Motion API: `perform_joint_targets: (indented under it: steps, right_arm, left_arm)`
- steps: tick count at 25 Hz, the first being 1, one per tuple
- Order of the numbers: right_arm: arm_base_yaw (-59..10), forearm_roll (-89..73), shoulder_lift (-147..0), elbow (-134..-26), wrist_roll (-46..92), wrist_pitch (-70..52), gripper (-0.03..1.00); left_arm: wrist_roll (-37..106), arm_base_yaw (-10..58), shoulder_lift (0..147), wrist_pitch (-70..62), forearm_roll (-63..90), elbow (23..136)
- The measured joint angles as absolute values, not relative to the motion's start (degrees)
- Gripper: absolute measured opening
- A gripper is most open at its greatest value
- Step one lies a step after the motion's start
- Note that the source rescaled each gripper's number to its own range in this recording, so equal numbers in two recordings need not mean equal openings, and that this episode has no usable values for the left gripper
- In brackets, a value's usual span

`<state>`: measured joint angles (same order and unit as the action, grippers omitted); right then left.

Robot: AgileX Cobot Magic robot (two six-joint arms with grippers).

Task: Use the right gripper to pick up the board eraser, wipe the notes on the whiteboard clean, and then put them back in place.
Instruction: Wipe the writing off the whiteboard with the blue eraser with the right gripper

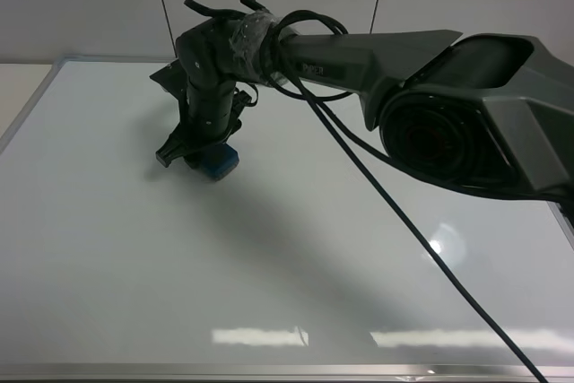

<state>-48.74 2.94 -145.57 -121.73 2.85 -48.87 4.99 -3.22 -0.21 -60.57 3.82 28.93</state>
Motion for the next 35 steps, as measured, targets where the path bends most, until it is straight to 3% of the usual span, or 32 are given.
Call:
perform_joint_targets:
  steps: [15, 29, 35]
  right_arm:
    - [-47.1, 4.9, -147.1, -121.6, 2.8, -35.8, 0.0]
    - [-46.6, 19.9, -146.9, -121.6, -20.9, -38.2, 0.0]
    - [-46.5, 21.0, -146.3, -121.4, -20.7, -41.4, 0.0]
  left_arm:
    - [5.0, -3.2, -0.2, -60.6, 3.8, 28.9]
    - [5.0, -3.2, -0.2, -60.6, 3.8, 28.9]
    - [5.0, -3.2, -0.2, -60.6, 3.8, 28.9]
